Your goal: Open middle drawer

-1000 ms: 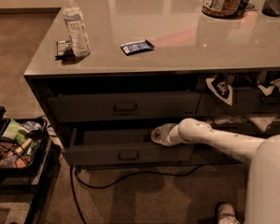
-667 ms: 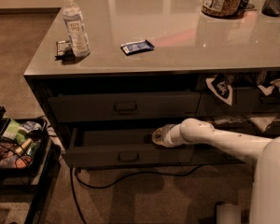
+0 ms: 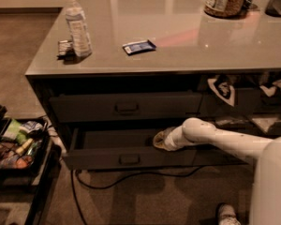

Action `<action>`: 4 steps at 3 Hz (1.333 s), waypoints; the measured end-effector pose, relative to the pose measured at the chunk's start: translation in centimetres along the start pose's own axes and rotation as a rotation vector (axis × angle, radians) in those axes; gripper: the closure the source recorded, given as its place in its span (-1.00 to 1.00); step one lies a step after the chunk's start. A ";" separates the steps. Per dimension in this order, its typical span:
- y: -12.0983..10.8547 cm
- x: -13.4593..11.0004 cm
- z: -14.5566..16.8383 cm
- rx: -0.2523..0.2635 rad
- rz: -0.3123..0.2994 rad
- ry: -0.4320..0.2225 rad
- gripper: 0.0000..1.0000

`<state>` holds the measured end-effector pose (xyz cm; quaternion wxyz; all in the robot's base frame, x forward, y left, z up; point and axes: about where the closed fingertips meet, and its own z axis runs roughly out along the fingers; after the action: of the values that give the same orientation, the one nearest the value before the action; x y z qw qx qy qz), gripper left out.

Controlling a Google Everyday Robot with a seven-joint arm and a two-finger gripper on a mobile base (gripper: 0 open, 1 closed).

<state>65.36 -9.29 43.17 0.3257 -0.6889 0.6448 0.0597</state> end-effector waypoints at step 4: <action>1.0 4.3 3.5 -0.308 0.170 -0.046 1.00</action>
Offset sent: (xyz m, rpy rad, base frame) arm -0.0042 -0.0210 -0.0811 -0.0018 0.5491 0.0767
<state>66.31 -11.11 37.93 0.2248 -0.6722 0.6762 0.2010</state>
